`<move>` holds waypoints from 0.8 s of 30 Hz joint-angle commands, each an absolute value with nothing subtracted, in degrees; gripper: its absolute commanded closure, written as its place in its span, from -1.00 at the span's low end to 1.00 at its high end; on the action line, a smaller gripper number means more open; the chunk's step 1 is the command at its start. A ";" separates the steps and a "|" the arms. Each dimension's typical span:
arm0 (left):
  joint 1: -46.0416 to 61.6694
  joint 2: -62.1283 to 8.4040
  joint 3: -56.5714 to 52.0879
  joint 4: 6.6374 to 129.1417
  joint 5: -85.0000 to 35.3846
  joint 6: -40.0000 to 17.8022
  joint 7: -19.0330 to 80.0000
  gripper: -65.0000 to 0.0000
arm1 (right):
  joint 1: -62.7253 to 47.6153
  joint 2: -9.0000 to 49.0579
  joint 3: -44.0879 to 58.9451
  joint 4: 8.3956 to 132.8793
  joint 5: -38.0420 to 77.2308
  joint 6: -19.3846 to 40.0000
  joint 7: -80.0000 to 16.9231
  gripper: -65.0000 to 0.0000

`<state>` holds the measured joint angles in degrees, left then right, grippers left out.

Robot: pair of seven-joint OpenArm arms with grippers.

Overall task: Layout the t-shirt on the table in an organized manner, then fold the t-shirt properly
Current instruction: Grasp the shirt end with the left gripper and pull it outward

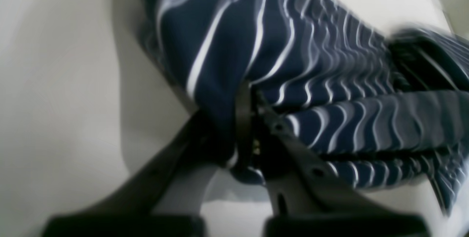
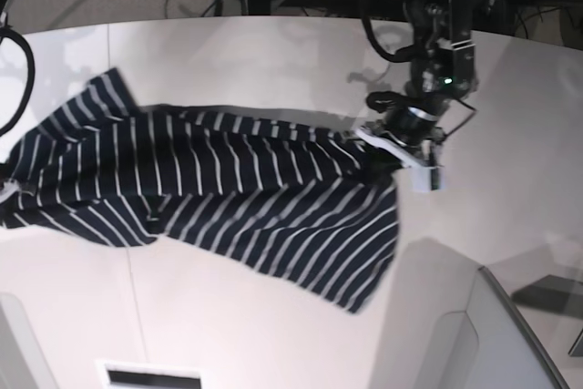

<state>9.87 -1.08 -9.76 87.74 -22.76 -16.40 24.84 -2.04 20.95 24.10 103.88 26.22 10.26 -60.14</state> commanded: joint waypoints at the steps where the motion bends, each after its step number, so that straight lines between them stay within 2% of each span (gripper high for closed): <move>1: 9.63 -0.48 -9.45 91.74 -23.52 -16.22 23.25 1.00 | -1.19 22.02 24.40 104.84 26.42 10.15 -58.68 1.00; 6: 9.54 -1.01 -5.05 97.89 -22.11 -9.45 25.98 1.00 | -1.19 22.02 24.31 104.84 26.42 10.15 -58.95 1.00; 10: 6.11 -1.19 5.14 97.54 -13.49 -6.64 27.38 1.00 | -1.19 22.11 24.31 104.84 26.42 10.15 -59.12 1.00; 13: 2.77 0.31 8.75 95.25 -9.98 -3.65 27.47 1.00 | -1.63 22.29 24.31 104.84 26.42 10.15 -59.12 1.00; 20: -7.16 0.75 9.10 82.33 -9.71 -3.12 27.65 1.00 | -2.51 22.46 24.31 104.84 26.42 10.15 -59.12 1.00; 24: -8.13 0.31 9.10 83.56 -9.71 -3.30 32.66 1.00 | -2.51 22.64 24.31 104.84 26.42 10.15 -59.12 1.00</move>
<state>-7.09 0.16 9.10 82.28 -9.43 -3.01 34.65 -3.42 21.32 24.10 103.88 26.17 10.26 -60.42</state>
